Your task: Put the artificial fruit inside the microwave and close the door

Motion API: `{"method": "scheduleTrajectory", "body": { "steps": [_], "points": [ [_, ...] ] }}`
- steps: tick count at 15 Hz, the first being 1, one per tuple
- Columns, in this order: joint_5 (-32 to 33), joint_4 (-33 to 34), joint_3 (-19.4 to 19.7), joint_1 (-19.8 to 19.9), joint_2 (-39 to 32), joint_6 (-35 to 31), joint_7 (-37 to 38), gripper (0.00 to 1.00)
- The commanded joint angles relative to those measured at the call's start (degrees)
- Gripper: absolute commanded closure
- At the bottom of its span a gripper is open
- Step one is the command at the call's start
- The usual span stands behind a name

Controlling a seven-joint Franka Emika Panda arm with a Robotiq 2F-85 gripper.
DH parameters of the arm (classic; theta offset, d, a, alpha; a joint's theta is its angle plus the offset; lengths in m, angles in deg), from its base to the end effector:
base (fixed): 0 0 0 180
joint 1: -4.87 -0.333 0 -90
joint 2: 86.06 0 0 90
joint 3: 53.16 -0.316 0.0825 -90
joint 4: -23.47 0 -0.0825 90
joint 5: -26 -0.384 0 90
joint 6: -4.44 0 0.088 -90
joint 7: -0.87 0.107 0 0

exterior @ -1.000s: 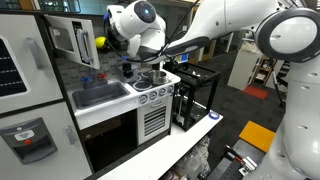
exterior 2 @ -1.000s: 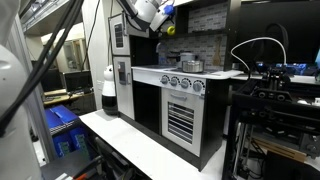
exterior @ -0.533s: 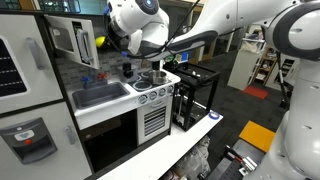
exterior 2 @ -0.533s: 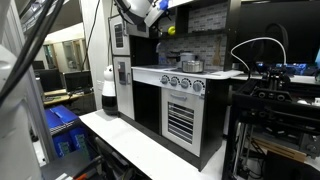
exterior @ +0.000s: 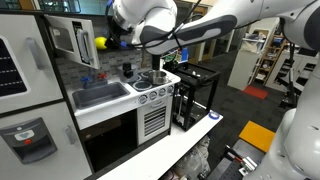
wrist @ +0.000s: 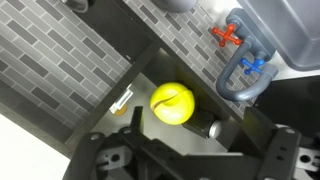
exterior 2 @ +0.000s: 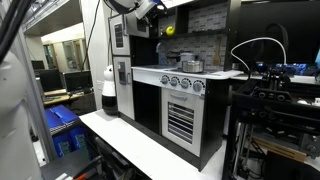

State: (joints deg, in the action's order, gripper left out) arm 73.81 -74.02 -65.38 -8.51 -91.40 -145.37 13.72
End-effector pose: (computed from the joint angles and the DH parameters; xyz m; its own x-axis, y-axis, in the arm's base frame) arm 0.5730 0.2859 0.6209 0.3769 0.6933 0.6142 0.3682 -0.7206 0.5875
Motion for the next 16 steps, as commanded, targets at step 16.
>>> {"method": "scheduleTrajectory", "body": {
  "steps": [16],
  "points": [
    [-31.90, -3.40, 0.65, 1.08, 15.05, 30.65, -13.51, 0.00]
  ]
}}
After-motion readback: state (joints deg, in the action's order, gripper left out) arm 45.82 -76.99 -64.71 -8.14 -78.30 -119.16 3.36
